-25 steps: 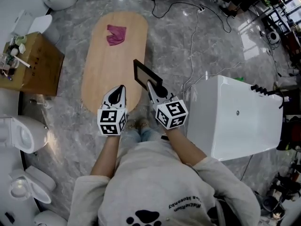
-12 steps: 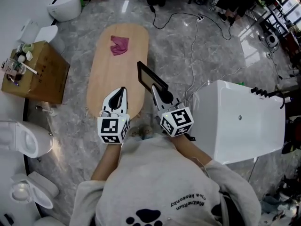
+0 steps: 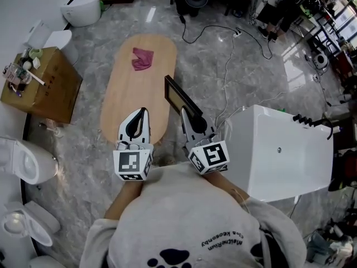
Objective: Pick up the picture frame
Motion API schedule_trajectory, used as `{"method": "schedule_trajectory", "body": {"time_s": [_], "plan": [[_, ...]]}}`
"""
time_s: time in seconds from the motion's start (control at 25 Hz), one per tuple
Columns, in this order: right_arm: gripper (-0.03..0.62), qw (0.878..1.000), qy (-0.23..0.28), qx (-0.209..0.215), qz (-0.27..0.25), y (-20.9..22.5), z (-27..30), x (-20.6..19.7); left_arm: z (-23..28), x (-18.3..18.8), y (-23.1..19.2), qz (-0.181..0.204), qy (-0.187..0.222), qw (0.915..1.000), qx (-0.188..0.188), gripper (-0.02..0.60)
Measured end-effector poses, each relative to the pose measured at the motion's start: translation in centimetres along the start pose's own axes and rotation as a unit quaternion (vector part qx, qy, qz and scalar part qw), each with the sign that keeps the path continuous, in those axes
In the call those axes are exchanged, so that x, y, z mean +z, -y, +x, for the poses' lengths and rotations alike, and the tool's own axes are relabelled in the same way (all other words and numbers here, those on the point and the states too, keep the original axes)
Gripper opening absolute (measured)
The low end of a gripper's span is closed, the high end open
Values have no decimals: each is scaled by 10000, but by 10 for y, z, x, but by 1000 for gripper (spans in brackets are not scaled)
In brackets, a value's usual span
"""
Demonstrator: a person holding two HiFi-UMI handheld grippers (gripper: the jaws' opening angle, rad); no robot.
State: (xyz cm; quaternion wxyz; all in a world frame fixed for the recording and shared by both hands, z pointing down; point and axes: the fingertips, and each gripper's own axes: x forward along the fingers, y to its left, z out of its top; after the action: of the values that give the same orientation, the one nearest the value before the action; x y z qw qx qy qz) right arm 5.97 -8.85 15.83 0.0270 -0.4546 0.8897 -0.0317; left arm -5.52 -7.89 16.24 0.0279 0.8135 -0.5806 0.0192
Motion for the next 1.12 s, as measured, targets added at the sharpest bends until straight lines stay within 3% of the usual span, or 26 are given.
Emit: {"method": "schedule_trajectory", "body": {"time_s": [0.56,1.12], "plan": [[15,9994,43,0,-346,-3,-11,1,-10,-8,12,55,-92,9999,-71,8],[15,9994,95,160,-283,5,-20,-6,-8,-15,34,79,-142,9997,-204,9]]}}
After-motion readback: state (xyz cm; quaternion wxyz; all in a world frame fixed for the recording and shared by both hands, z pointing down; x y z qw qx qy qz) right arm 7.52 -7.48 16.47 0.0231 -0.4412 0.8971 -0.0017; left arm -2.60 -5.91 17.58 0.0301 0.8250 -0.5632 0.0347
